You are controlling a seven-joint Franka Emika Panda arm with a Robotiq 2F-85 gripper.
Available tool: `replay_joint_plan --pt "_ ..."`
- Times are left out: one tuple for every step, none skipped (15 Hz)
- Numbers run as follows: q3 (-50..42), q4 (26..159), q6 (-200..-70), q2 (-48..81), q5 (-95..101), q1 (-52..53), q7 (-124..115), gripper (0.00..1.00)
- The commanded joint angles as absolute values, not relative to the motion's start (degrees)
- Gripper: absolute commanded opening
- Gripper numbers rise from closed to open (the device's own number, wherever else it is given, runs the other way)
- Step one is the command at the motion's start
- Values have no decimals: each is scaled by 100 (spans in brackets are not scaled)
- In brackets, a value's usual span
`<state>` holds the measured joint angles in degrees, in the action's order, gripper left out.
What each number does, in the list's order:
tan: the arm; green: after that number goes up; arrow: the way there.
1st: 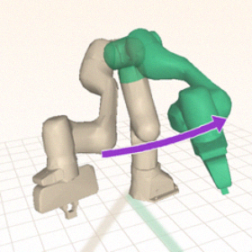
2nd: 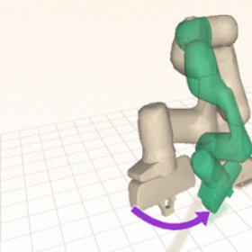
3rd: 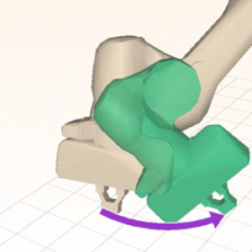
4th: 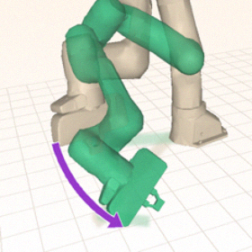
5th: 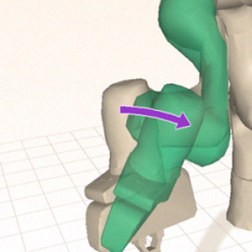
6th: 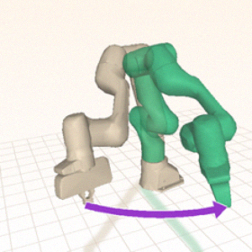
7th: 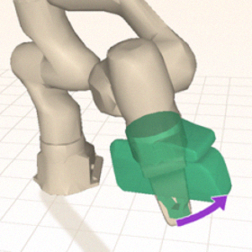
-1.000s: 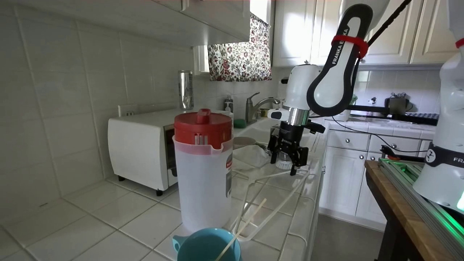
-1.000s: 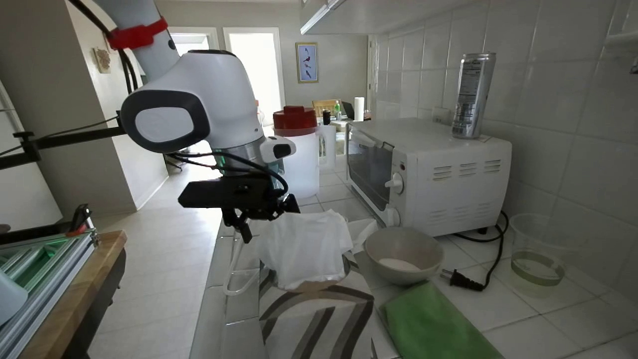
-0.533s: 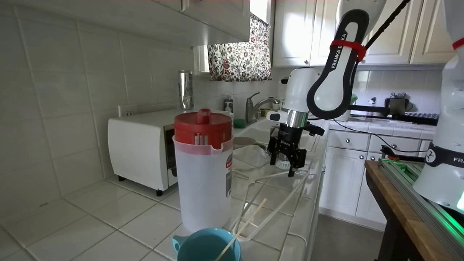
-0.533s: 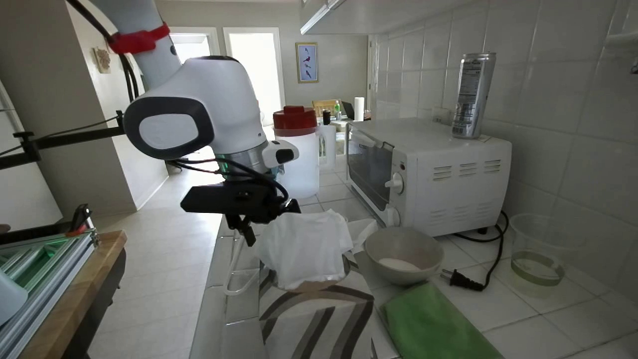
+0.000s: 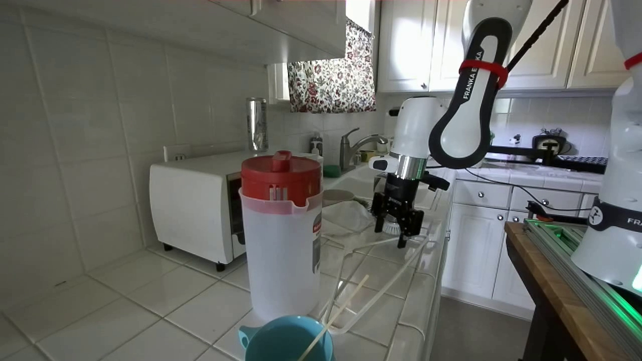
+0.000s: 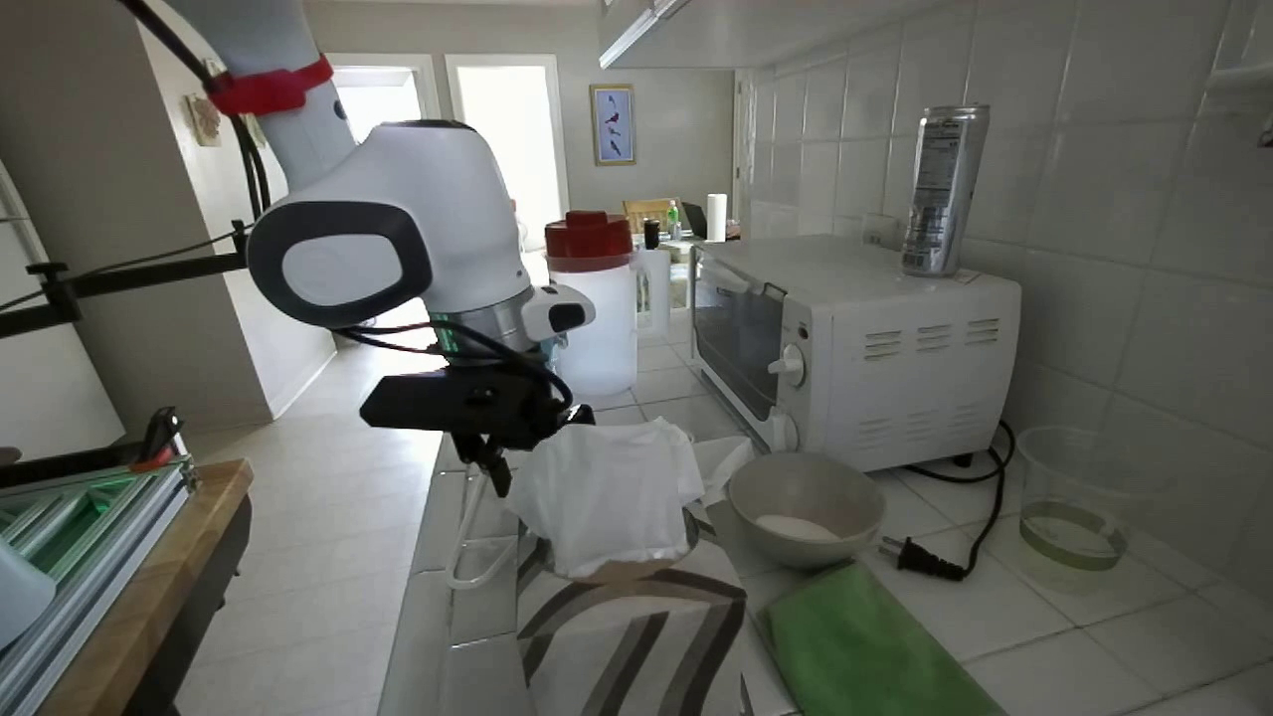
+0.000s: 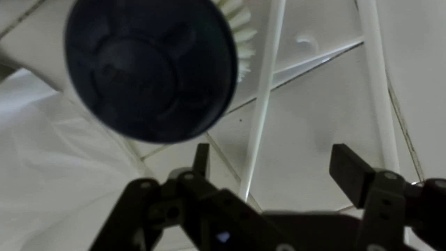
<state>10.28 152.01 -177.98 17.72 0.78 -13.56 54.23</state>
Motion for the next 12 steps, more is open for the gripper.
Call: replay_joint_plan --pt "987 15118 -17918 1910 435 -1407 5108 61" --pt "959 15113 -17917 1916 489 -1387 5049 52" --pt "938 15113 -17931 1921 534 -1375 5017 44" --pt "925 15113 -17935 1921 578 -1373 4979 34" --pt "911 15113 -17940 1919 616 -1364 4940 28" --pt "907 15125 -17941 1903 664 -1352 4885 21" --pt "909 15140 -17940 1889 691 -1350 4849 16" --pt "908 15152 -17929 1873 723 -1340 4817 8" --pt "903 15155 -17910 1866 755 -1323 4767 2" --pt "907 15164 -17899 1861 774 -1315 4723 0" --pt "900 15174 -17889 1855 797 -1303 4674 0" --pt "885 15172 -17894 1855 826 -1301 4649 1"
